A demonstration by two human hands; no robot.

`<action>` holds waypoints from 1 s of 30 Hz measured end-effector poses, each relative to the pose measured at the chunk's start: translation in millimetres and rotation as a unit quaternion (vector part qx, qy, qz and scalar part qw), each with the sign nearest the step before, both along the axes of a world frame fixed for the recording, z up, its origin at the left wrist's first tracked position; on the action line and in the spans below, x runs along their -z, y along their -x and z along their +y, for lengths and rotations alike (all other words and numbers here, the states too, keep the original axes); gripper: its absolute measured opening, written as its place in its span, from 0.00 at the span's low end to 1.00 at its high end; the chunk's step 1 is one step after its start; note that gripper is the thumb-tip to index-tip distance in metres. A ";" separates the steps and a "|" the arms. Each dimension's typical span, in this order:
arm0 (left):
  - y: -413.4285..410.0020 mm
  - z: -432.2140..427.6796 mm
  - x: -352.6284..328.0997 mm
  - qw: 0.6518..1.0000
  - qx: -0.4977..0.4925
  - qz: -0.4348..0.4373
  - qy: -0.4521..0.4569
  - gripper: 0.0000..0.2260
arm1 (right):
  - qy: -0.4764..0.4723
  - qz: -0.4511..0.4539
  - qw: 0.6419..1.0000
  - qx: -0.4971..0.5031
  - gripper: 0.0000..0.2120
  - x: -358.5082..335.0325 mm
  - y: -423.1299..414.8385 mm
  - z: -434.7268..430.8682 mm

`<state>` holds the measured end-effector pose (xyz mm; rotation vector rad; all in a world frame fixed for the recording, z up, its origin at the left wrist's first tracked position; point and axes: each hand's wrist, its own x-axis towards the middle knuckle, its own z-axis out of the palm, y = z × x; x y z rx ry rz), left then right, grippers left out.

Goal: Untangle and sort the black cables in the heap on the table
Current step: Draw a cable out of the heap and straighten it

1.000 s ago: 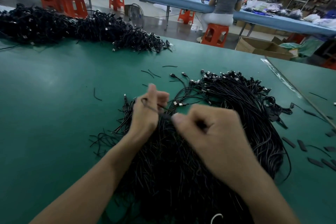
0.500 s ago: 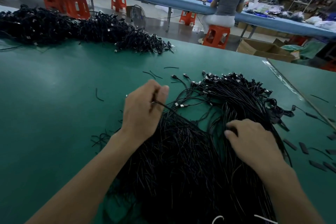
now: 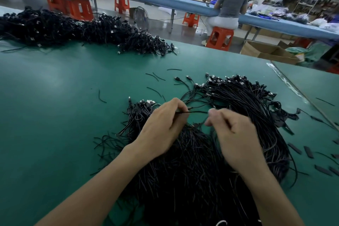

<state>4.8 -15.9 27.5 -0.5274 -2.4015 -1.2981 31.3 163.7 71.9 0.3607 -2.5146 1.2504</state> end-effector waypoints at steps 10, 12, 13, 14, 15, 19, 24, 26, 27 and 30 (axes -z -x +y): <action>-30.5 6.0 -36.4 0.830 0.349 -0.351 -0.257 0.26 | 0.032 -0.052 0.998 0.004 0.09 5.8 20.1 16.2; -30.9 11.0 -35.4 0.797 0.344 -0.354 -0.349 0.23 | -0.021 -0.106 0.992 -0.071 0.09 11.1 15.8 11.5; -29.3 12.9 -34.1 0.781 0.331 -0.348 -0.399 0.22 | -0.044 -0.132 0.985 -0.102 0.10 13.5 13.3 8.8; -27.0 14.1 -32.0 0.766 0.312 -0.337 -0.449 0.21 | -0.060 -0.158 0.977 -0.130 0.10 14.7 10.0 5.7; -24.2 14.5 -29.7 0.755 0.288 -0.323 -0.493 0.19 | -0.073 -0.178 0.969 -0.154 0.11 14.6 6.7 3.0; -12.2 16.9 -14.1 0.784 0.170 -0.251 -0.541 0.18 | -0.148 -0.194 0.949 -0.200 0.16 10.3 -1.0 0.2; -14.6 12.5 -3.2 0.968 0.045 -0.147 -0.196 0.15 | -0.147 -0.138 0.962 -0.187 0.10 -5.8 -6.9 2.8; -21.3 12.7 -5.0 0.967 0.110 -0.200 -0.116 0.17 | -0.086 -0.084 0.977 -0.174 0.08 -11.6 -3.9 4.3; -25.0 13.2 -7.3 0.947 0.145 -0.252 -0.133 0.19 | -0.055 -0.066 0.981 -0.171 0.08 -13.3 -1.8 5.1; -30.8 11.2 -16.4 0.879 0.201 -0.364 -0.233 0.24 | 0.034 -0.052 0.987 -0.147 0.08 -11.2 3.7 5.2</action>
